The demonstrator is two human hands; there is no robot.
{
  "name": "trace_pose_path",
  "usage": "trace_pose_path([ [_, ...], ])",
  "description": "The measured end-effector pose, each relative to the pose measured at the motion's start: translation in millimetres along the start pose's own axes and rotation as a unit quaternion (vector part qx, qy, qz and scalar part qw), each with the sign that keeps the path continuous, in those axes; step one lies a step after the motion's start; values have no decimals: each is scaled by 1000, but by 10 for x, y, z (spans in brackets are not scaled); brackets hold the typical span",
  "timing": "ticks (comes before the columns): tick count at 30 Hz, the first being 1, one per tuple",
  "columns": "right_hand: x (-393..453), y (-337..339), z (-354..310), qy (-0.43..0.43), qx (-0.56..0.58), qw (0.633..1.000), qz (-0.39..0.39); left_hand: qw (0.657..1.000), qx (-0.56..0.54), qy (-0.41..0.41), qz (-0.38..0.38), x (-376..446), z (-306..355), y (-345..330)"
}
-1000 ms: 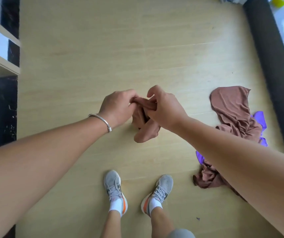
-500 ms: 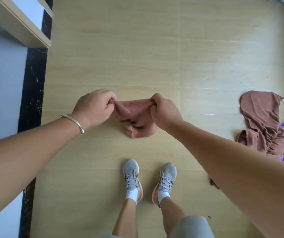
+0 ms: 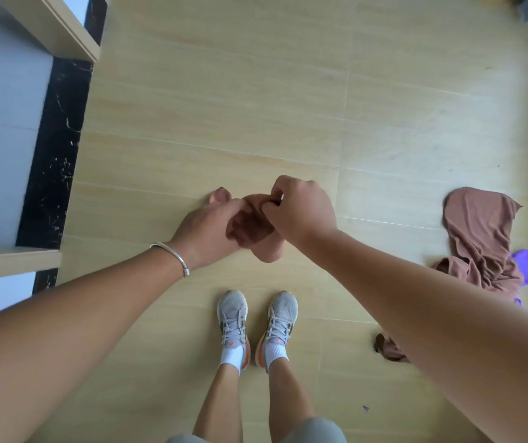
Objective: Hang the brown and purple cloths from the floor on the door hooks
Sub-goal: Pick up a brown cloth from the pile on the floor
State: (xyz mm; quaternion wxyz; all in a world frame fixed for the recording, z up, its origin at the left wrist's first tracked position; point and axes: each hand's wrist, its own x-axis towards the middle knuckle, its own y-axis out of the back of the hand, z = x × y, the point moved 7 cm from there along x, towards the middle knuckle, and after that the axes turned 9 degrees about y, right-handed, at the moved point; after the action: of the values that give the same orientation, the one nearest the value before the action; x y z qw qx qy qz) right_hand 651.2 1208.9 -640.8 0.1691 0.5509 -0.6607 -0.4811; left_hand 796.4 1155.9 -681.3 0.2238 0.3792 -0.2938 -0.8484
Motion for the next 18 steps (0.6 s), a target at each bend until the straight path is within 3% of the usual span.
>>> trace_pose_path([
  [6,140,70,112,23,-82,996,-9,994,28,-13,101,114,259,257],
  [11,188,26,413,28,-195,975,-104,976,63,-20,208,239,183,760],
  [15,169,-79,753,-7,-266,952,-152,976,69,-7,207,286,59,941],
  [18,34,-243,865,82,-291,936,-181,971,195,53,126,283,-133,751],
])
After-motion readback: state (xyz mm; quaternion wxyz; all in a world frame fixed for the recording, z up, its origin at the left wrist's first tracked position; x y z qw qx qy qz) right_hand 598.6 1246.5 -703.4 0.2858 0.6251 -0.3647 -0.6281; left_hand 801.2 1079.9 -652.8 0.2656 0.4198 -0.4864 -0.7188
